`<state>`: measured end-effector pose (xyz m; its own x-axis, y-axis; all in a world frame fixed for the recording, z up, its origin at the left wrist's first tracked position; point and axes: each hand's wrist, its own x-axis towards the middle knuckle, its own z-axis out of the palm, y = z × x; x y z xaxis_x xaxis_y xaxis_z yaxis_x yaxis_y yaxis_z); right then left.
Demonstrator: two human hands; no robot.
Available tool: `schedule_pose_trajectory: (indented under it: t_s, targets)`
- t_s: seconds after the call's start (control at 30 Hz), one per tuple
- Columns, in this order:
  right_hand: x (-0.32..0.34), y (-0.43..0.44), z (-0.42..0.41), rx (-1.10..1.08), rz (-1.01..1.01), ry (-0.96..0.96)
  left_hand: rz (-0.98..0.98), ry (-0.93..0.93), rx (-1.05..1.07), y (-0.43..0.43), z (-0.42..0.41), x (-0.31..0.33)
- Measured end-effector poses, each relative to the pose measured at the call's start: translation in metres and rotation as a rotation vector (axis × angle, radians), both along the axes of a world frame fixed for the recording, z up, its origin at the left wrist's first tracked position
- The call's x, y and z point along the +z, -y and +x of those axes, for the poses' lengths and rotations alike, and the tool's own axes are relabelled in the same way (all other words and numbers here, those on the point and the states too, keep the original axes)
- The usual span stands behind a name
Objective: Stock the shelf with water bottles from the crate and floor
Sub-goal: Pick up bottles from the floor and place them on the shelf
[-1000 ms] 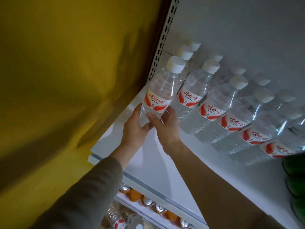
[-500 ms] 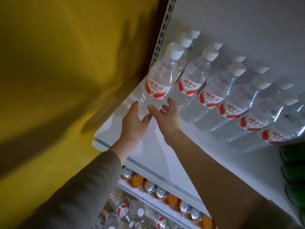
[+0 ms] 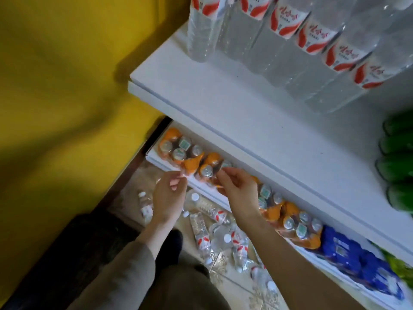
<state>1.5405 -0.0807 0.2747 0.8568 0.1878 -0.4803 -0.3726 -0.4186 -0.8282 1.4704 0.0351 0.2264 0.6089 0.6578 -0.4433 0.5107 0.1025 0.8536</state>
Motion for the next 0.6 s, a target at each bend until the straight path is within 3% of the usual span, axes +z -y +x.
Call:
schedule_pose_trajectory:
  t_s: [0.2, 0.33, 0.6]
  targets:
    - [-0.082, 0.091, -0.071, -0.129, -0.114, -0.228, -0.141, -0.291, -0.144, 0.059, -0.070, -0.075]
    - [-0.137, 0.115, -0.107, -0.153, -0.169, -0.323, -0.311, -0.422, -0.047, 0.080, -0.103, -0.126]
    - [-0.271, 0.054, -0.132, 0.026, -0.156, -0.402, -0.083, -0.455, -0.037, 0.034, -0.110, -0.227]
